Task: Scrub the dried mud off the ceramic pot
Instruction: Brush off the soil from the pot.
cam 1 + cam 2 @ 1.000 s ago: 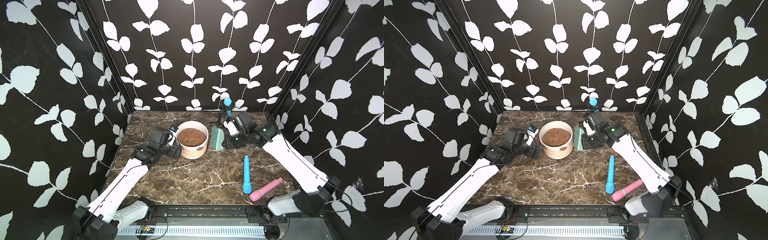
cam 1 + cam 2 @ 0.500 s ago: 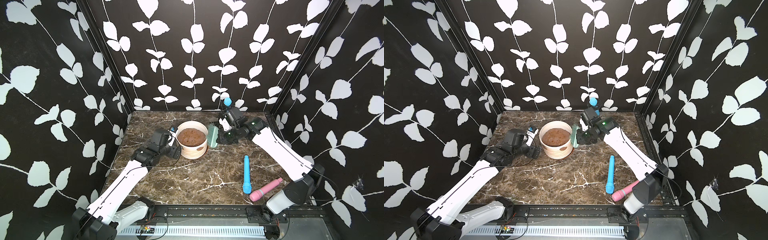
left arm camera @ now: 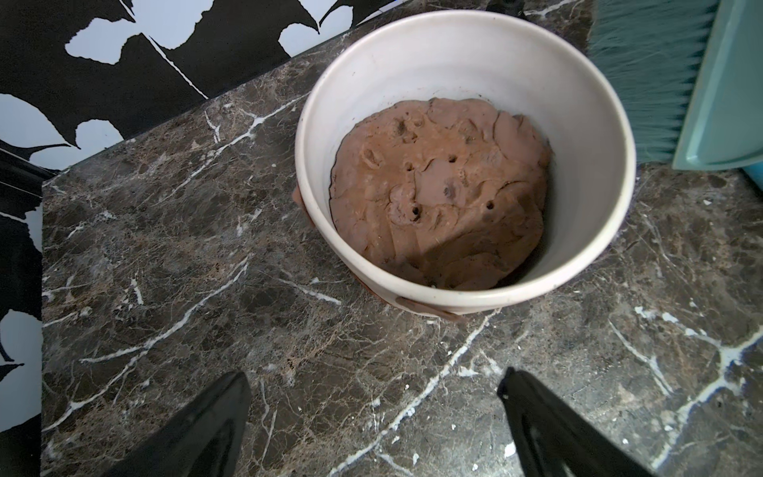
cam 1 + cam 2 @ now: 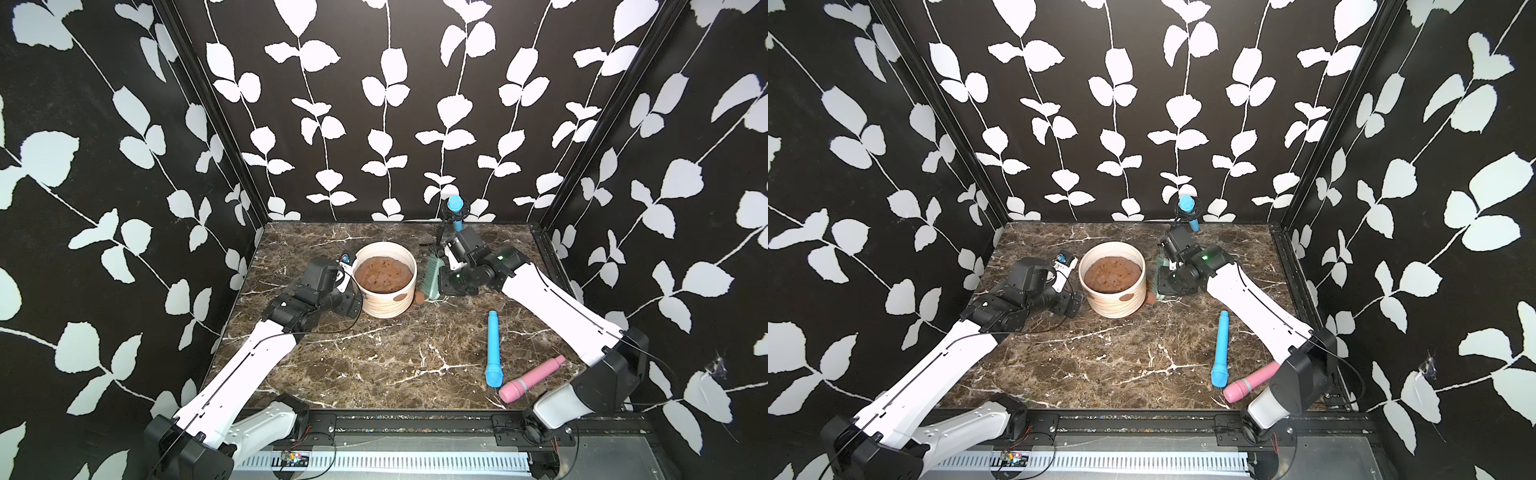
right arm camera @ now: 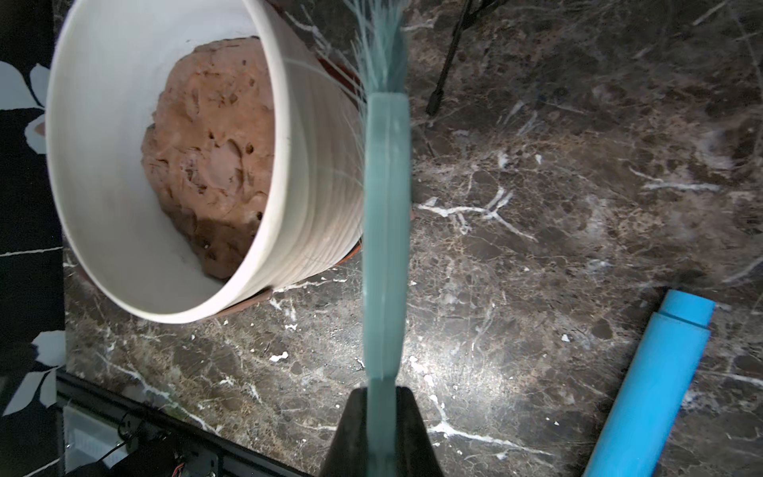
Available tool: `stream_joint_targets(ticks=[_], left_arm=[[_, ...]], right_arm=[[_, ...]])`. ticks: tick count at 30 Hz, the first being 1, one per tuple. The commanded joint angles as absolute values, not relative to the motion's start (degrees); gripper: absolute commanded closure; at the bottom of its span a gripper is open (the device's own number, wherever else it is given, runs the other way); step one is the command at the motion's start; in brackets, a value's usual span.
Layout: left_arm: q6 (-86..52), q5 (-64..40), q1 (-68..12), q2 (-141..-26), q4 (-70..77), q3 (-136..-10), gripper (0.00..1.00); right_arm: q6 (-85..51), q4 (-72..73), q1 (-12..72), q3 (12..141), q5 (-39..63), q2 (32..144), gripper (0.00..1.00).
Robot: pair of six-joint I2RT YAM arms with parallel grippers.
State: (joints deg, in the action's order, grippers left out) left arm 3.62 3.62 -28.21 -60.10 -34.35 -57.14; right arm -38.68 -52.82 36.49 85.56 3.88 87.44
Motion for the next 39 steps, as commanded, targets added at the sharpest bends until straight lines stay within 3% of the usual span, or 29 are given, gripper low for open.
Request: stream_joint_targets(ticks=[1, 9, 13, 16, 24, 29, 39], left_arm=[[3.5, 2.1, -28.3, -59.8, -33.3, -56.5, 0.02], [3.5, 1.9, -28.3, -59.8, -33.2, -56.4, 0.02], [3.5, 2.5, -28.3, -59.8, -33.1, -56.4, 0.02], [3.6, 2.1, -28.3, -59.8, -33.1, -56.4, 0.02], [4.2, 2.2, -28.3, -58.0, -32.6, -55.8, 0.02], [4.3, 1.8, -28.3, -58.0, -32.6, -55.8, 0.02], [4.3, 2.8, -28.3, -58.2, -32.9, -55.6, 0.02]], right_arm=[[-39.9, -51.0, 36.8, 84.2, -2.2, 82.4, 1.0], [-34.2, -57.0, 36.5, 81.1, -0.6, 78.4, 1.0], [-23.0, -57.7, 37.4, 81.9, 5.9, 77.3, 1.0], [-10.4, -56.1, 39.2, 80.3, 4.7, 74.1, 1.0], [24.1, -24.7, 39.8, 58.4, 4.0, 59.8, 1.0], [38.7, -10.2, 39.7, 51.8, 3.3, 61.2, 1.0], [41.7, -5.2, 39.9, 52.9, 10.9, 65.7, 1.0]])
